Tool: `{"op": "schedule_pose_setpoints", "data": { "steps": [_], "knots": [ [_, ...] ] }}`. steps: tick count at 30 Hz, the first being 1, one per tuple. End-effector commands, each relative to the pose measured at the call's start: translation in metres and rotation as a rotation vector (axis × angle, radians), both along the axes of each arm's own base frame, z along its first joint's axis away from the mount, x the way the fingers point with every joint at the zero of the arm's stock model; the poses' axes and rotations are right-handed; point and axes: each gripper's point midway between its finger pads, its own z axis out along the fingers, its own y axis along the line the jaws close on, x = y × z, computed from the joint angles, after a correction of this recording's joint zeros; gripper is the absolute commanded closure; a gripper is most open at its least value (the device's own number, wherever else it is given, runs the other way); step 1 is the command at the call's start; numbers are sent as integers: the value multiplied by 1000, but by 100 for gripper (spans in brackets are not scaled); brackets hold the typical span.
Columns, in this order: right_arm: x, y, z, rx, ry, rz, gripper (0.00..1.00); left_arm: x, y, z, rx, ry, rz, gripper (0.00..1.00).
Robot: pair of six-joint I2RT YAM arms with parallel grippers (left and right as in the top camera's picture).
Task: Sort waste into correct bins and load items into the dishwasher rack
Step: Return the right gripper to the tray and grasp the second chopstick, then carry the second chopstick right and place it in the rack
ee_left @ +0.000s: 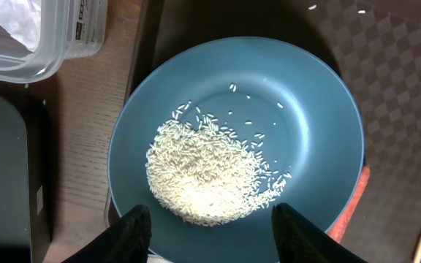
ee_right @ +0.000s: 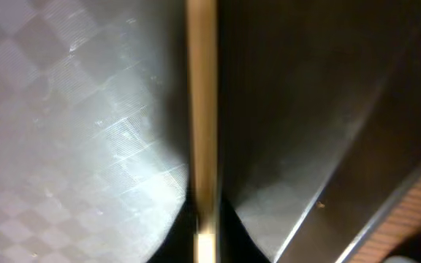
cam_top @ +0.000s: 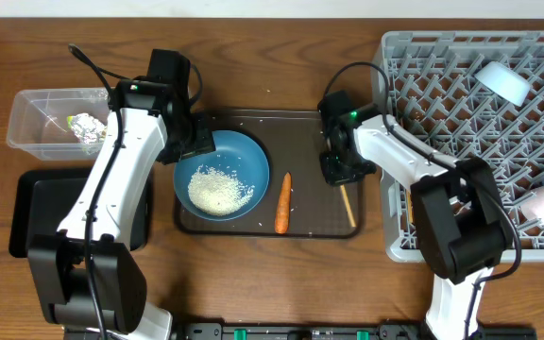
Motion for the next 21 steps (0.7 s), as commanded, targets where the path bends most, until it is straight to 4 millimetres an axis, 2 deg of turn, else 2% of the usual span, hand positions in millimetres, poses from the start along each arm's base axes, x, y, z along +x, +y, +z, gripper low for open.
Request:
{"op": "schedule_pose_setpoints", "data": {
  "steps": [1,5,8,11,13,14,16,18,21],
  "knots": [
    [-14,-3,-15,-24,46,0,99,1,2,10,9,-29,-5,46],
    [-8,-1,-10,-17,33,-11,99,1,2,10,9,-29,-5,46],
    [2,2,9,-6,11,-16,99,1,2,10,9,-29,-5,46],
    [21,4,44,24,-53,-29,99,1,2,10,9,-29,-5,46],
    [36,4,78,55,-123,-37,99,1,2,10,10,-29,-5,46],
    [46,1,104,77,-180,-37,99,1,2,10,10,-29,-5,46],
    [54,-4,132,101,-250,-35,99,1,2,10,10,-29,-5,46],
    [59,-19,155,97,-314,-59,99,1,2,10,10,-29,-5,46],
    [58,-53,171,30,-349,-119,99,1,2,10,10,-29,-5,46]
  ]
}}
